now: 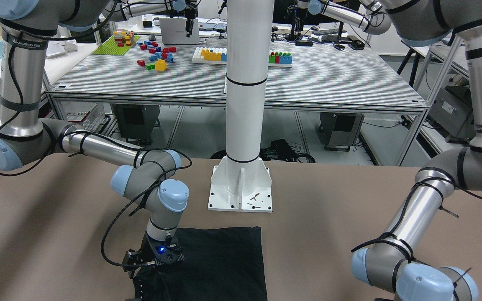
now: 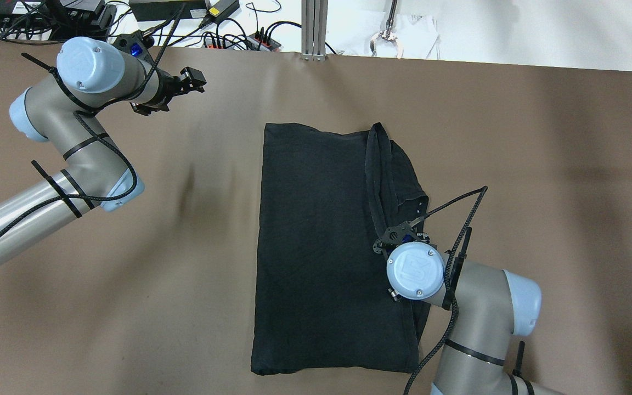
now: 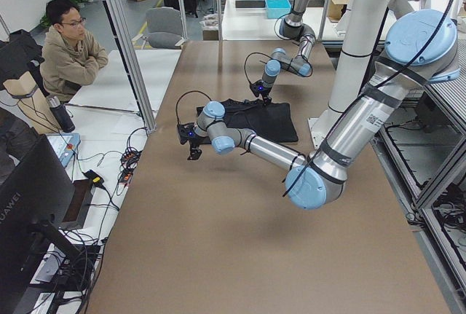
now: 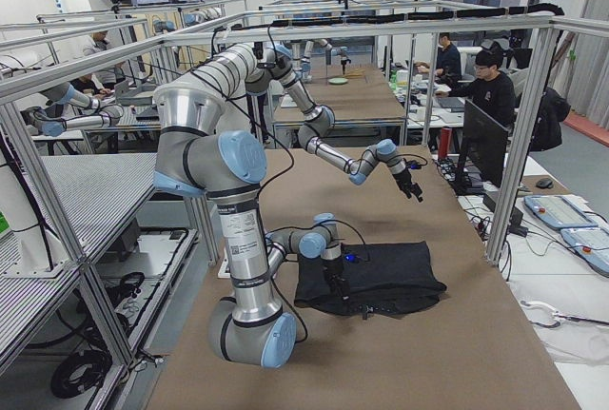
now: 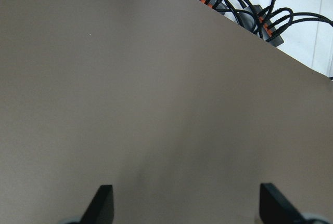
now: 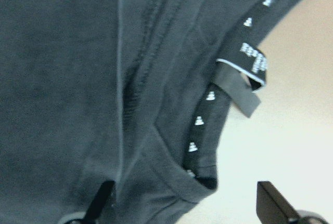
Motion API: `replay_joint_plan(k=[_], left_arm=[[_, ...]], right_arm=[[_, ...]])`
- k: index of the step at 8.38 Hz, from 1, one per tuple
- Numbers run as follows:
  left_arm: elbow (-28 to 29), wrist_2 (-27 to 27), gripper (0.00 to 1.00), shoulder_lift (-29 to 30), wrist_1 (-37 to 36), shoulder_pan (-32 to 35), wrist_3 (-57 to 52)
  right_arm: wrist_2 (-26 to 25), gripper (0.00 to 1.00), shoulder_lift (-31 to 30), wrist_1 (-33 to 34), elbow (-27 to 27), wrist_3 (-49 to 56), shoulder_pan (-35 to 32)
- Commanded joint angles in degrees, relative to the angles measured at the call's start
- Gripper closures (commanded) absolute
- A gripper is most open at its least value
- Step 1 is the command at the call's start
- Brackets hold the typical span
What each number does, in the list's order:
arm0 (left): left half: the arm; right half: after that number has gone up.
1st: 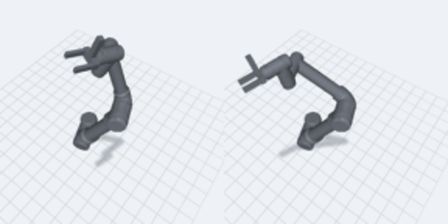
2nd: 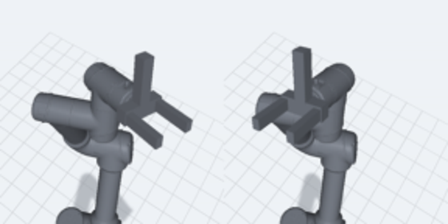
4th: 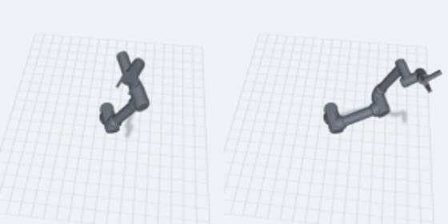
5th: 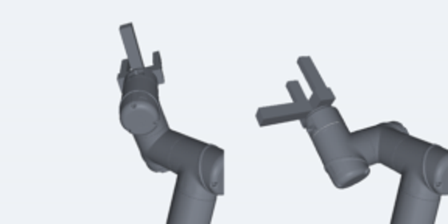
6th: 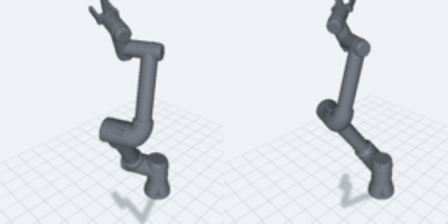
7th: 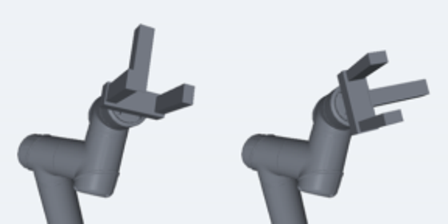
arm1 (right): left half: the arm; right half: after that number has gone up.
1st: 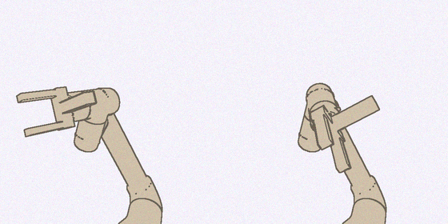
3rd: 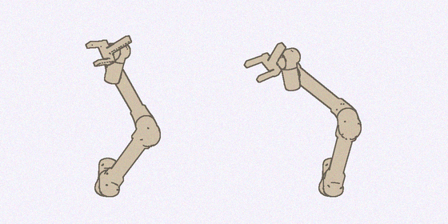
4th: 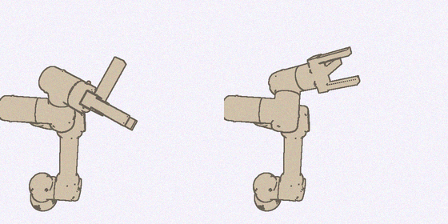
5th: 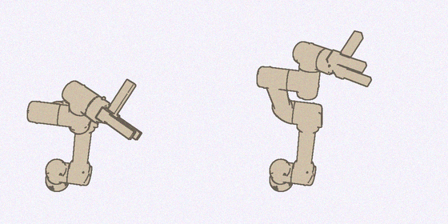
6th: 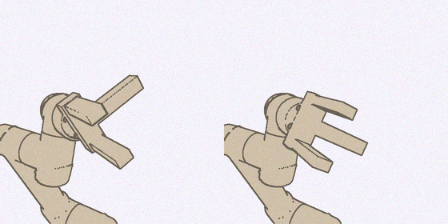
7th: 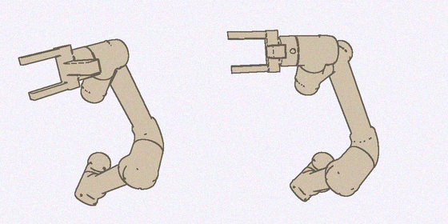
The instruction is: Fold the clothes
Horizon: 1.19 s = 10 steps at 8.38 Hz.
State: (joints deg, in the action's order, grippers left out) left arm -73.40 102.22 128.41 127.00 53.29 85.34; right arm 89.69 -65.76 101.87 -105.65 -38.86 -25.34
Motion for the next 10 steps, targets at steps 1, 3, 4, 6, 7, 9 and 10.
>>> replay_joint_plan(k=[1,3,4,6,7,9,10], left_arm=[[-0.1,0.0,0.0,0.2,0.0,0.0,0.0],[0.0,0.0,0.0,0.3,0.0,-0.1,0.0],[0.0,0.0,0.0,0.3,0.0,-0.1,0.0],[0.0,0.0,0.0,0.5,0.0,-0.4,0.0],[-0.1,0.0,0.0,0.6,0.0,-0.5,0.0],[-0.1,0.0,0.0,0.6,-0.1,-0.5,0.3],[-0.1,0.0,0.0,0.6,0.0,-0.5,0.4]], right_arm=[[0.1,0.05,-4.7,-3.5,-1.0,5.0,-3.3],[4.4,0.05,-0.4,-1.1,-1.1,4.9,-6.2],[5.1,0.05,3.3,1.2,-0.4,4.8,-6.8],[5.1,0.05,8.2,1.3,4.3,2.1,-6.6],[5.2,0.05,9.1,1.1,5.4,-3.0,-6.0],[5.0,0.05,11.6,0.7,9.2,-4.9,-4.2],[4.9,0.05,11.5,-0.9,10.3,-5.0,-3.9]])
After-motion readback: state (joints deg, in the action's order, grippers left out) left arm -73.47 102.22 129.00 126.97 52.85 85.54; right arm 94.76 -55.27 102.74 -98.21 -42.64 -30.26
